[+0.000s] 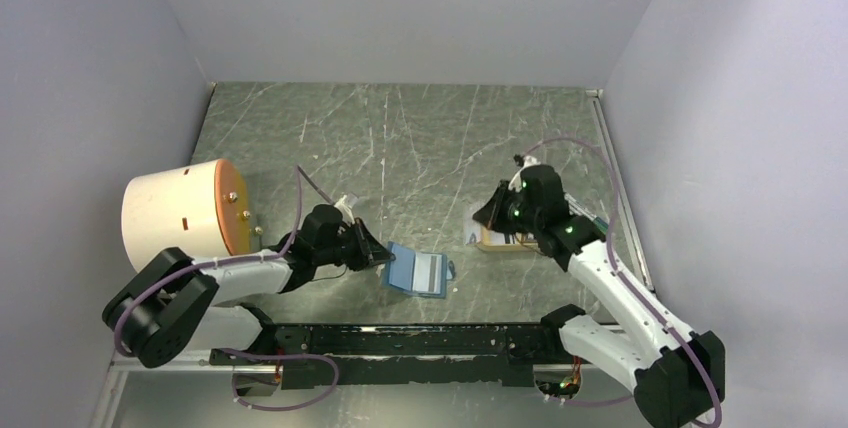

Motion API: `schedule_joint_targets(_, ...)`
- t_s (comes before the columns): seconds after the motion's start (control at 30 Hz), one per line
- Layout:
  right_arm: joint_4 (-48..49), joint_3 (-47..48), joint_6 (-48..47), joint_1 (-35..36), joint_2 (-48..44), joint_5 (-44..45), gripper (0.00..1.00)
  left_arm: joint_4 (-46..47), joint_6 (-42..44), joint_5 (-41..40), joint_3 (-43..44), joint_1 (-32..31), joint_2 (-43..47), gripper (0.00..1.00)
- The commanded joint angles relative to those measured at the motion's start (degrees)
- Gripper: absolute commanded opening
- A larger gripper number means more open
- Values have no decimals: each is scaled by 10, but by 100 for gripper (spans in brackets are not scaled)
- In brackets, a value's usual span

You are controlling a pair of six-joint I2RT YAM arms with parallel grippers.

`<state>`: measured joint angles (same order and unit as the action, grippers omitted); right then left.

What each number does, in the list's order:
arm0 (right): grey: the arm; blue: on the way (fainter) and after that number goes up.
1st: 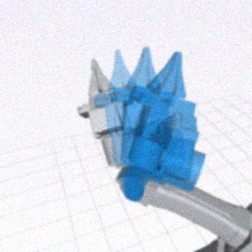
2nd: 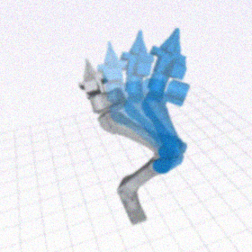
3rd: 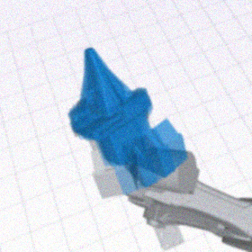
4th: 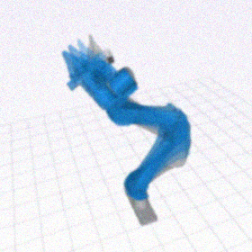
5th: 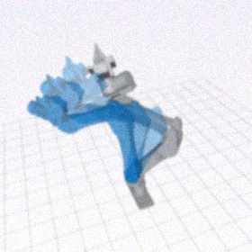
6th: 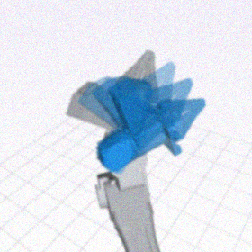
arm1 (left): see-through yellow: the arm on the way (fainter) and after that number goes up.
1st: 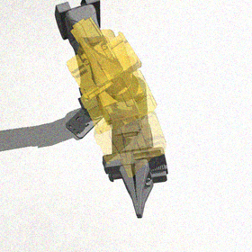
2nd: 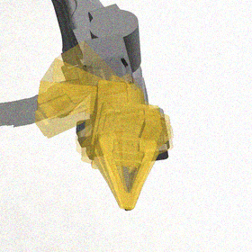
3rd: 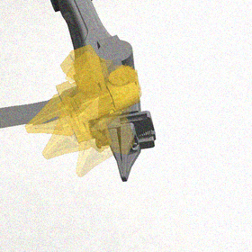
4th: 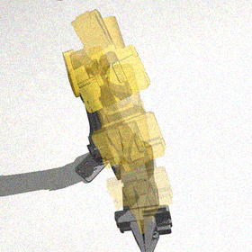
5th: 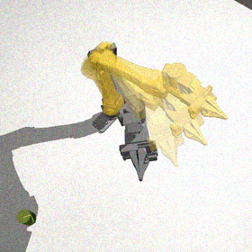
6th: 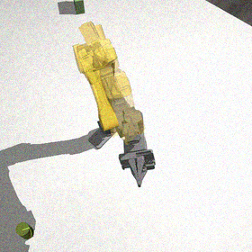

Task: Put the credit cards into the card holder
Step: Pick up the credit card from the storage box, then insert the credit card into the card holder.

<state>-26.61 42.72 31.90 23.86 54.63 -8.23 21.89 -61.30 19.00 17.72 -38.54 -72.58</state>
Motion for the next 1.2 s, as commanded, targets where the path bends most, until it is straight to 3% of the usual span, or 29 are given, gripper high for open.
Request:
schedule_joint_targets(0.0, 185, -106, 111, 21, -29, -125, 0, 48, -18, -4, -5, 4, -36, 10)
schedule_joint_targets(0.17, 274, -170, 157, 72, -19, -118, 0, 18, 1, -5, -4, 4, -44, 23)
schedule_joint_targets(0.43, 406, -234, 219, 178, 32, -54, 0, 0, 17, -8, -11, 4, -24, 25)
schedule_joint_targets(0.6, 461, -258, 233, 202, 66, -37, 0, 14, 19, 13, -17, 4, -42, 29)
schedule_joint_targets(0.77, 483, -287, 241, 206, 73, -3, 1, 5, 28, 12, -19, 4, -36, 25)
schedule_joint_targets(0.9, 513, -310, 254, 206, 79, 3, 1, -24, 42, -1, -19, 4, -17, 31)
schedule_joint_targets(1.07, 538, -322, 263, 206, 99, 1, 1, -15, 41, -1, -31, 4, -5, 23)
schedule_joint_targets(1.17, 561, -330, 274, 207, 114, 3, 0, -10, 42, 3, -36, 4, -5, 10)
